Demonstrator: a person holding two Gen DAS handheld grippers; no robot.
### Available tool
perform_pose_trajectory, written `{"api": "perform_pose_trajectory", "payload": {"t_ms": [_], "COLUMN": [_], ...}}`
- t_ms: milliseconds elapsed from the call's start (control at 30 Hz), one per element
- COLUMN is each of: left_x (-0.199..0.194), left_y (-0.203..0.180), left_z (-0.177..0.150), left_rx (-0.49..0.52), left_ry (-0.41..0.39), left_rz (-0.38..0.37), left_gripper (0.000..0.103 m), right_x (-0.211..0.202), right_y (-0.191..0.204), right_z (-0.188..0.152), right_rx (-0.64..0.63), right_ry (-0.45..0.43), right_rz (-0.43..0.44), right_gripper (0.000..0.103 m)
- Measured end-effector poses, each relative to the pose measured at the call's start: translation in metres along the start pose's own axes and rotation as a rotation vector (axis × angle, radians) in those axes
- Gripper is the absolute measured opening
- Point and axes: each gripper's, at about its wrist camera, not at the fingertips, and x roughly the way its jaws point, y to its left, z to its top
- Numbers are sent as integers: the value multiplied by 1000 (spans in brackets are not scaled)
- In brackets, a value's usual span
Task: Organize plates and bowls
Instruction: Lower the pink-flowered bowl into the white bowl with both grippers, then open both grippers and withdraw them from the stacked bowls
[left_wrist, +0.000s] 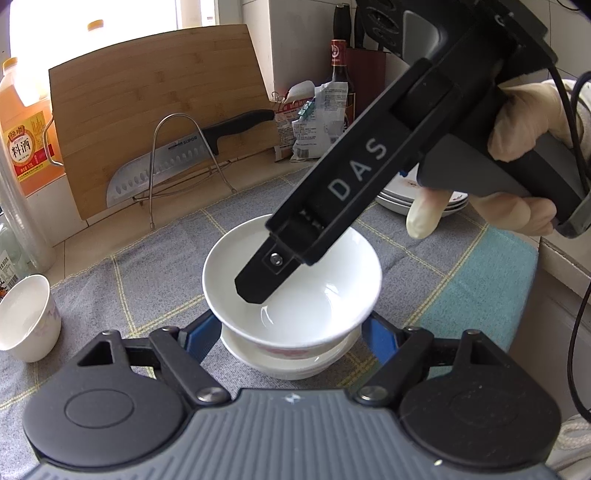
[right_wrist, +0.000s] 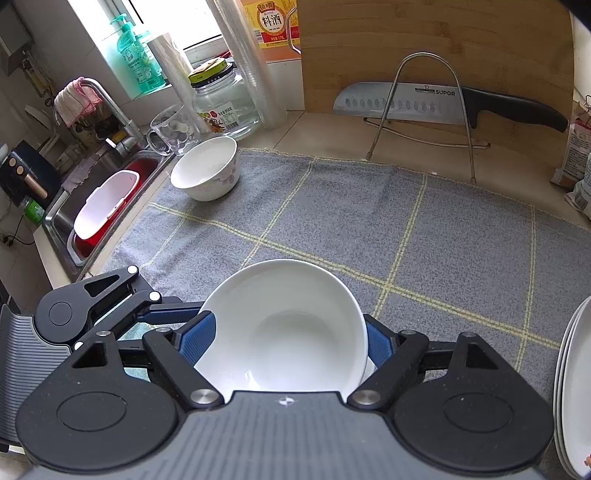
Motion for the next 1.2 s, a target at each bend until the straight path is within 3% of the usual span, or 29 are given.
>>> {"api": "perform_pose_trajectory", "payload": {"t_ms": [1033, 1200], "left_x": [18, 14], "left_y": [5, 8], "left_z": [1, -2], "left_rx": [-19, -17], "left_ry": [43, 37], "left_rz": [-13, -4], "left_gripper": [85, 91], "right_x": [18, 15], "right_y": [-2, 0], "right_z": [0, -1], "right_rx": [-9, -15], "right_ry": [41, 25], "right_rz": [-20, -32], "right_gripper": [88, 99]}}
